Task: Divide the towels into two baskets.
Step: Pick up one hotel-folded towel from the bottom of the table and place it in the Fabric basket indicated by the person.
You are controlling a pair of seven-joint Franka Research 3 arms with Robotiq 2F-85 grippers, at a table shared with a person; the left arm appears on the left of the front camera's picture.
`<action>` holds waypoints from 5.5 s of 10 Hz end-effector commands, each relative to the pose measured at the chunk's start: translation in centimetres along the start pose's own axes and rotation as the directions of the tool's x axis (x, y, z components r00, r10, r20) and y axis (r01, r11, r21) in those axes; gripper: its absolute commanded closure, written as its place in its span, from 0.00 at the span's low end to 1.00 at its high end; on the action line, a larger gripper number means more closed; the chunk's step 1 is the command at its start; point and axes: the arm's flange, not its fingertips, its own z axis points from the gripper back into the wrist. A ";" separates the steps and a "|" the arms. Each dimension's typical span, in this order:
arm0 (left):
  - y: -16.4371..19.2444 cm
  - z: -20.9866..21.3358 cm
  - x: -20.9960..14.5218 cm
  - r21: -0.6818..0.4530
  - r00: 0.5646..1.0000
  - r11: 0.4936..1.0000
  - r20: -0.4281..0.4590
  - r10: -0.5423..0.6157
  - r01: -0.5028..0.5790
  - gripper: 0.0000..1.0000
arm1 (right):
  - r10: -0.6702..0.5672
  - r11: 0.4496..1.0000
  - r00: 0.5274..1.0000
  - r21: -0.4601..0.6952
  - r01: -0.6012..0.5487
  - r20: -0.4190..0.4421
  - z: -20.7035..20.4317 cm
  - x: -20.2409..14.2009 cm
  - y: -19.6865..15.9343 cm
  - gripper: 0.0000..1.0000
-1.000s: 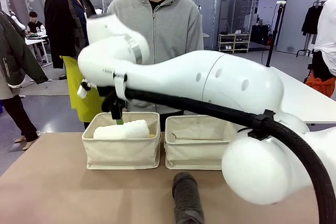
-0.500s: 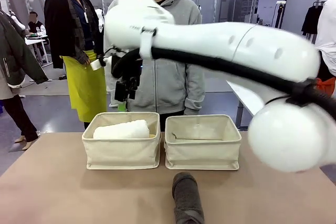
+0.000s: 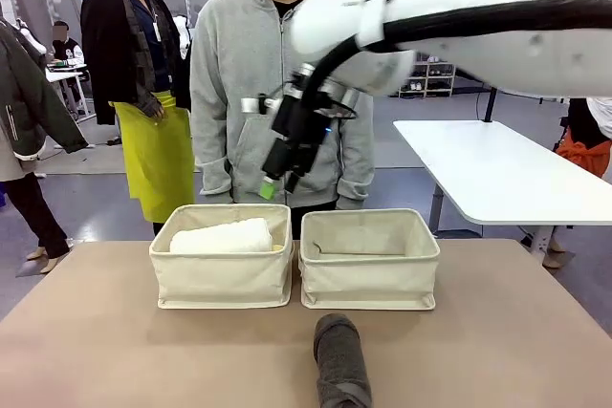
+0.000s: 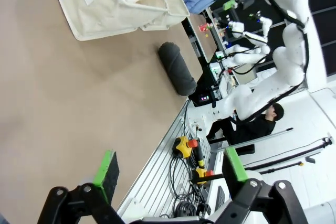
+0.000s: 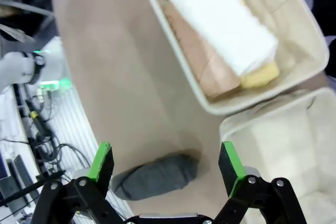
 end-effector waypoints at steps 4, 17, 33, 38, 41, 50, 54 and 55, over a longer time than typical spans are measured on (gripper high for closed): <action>-0.4 0.3 -0.2 0.005 1.000 1.000 -0.002 -0.006 0.006 0.00 | -0.158 0.977 0.946 0.182 0.108 0.285 -1.2 -25.7 1.3 0.00; -0.4 0.3 -0.2 0.005 1.000 1.000 -0.002 -0.006 0.006 0.00 | -0.520 0.795 0.784 0.527 0.300 0.338 3.7 -39.5 -5.6 0.00; -0.4 0.3 -0.2 0.005 1.000 1.000 -0.002 -0.006 0.006 0.00 | -0.836 0.541 0.326 0.763 0.353 0.442 10.0 -65.7 -13.9 0.00; -0.4 0.3 -0.2 0.005 1.000 1.000 -0.002 -0.006 0.006 0.00 | -0.836 0.541 0.326 0.763 0.353 0.442 10.0 -65.7 -13.9 0.00; -0.4 0.3 -0.2 0.005 1.000 1.000 -0.002 -0.006 0.006 0.00 | -0.811 0.574 0.415 0.694 0.434 0.412 10.6 -64.6 -13.2 0.00; -0.4 0.3 -0.2 0.005 1.000 1.000 -0.002 -0.006 0.006 0.00 | -0.840 0.537 0.511 0.400 0.742 0.182 -2.9 -40.2 0.0 0.00; -0.4 0.3 -0.2 0.005 1.000 1.000 -0.002 -0.006 0.006 0.00 | -0.853 0.521 0.493 0.326 0.789 0.170 -8.8 -34.2 2.1 0.00; -0.4 0.3 -0.2 0.005 1.000 1.000 -0.002 -0.006 0.006 0.00 | -0.843 0.538 0.508 0.288 0.792 0.177 -10.2 -33.2 2.7 0.00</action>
